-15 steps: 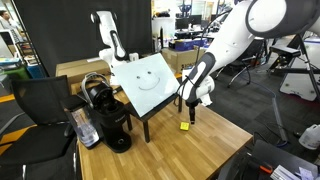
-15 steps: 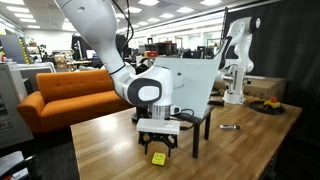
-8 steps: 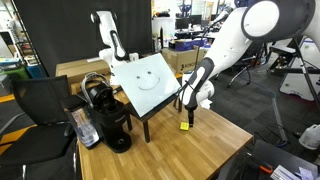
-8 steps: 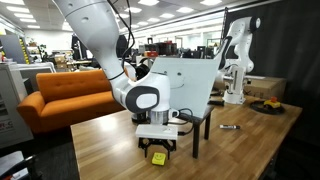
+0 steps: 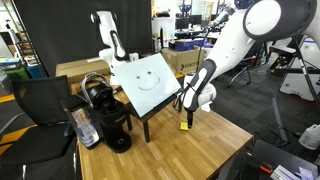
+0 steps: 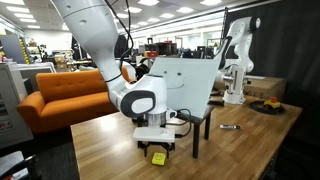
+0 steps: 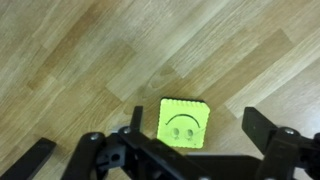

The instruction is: Erase the drawing on the board

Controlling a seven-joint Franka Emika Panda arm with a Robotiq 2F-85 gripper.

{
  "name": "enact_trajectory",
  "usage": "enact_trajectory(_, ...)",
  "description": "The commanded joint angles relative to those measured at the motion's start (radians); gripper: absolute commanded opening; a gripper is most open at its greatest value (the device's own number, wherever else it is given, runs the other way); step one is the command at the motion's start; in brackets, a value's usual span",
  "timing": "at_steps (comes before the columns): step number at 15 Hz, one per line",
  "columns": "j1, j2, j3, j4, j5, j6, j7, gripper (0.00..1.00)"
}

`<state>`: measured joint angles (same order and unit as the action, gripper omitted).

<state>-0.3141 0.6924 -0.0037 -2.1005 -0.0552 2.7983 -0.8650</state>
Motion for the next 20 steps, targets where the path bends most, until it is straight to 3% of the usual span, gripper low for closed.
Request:
enact_trajectory(1,-0.020,0.000,0.018,-0.005,-0.023,0.012,0.024,1.00)
enact_trajectory(12,-0.038,0.019,0.036,0.009,-0.021,0.026,0.014,1.00)
enact_trajectory(20,-0.057,0.080,0.060,0.030,-0.025,0.102,0.012,1.00)
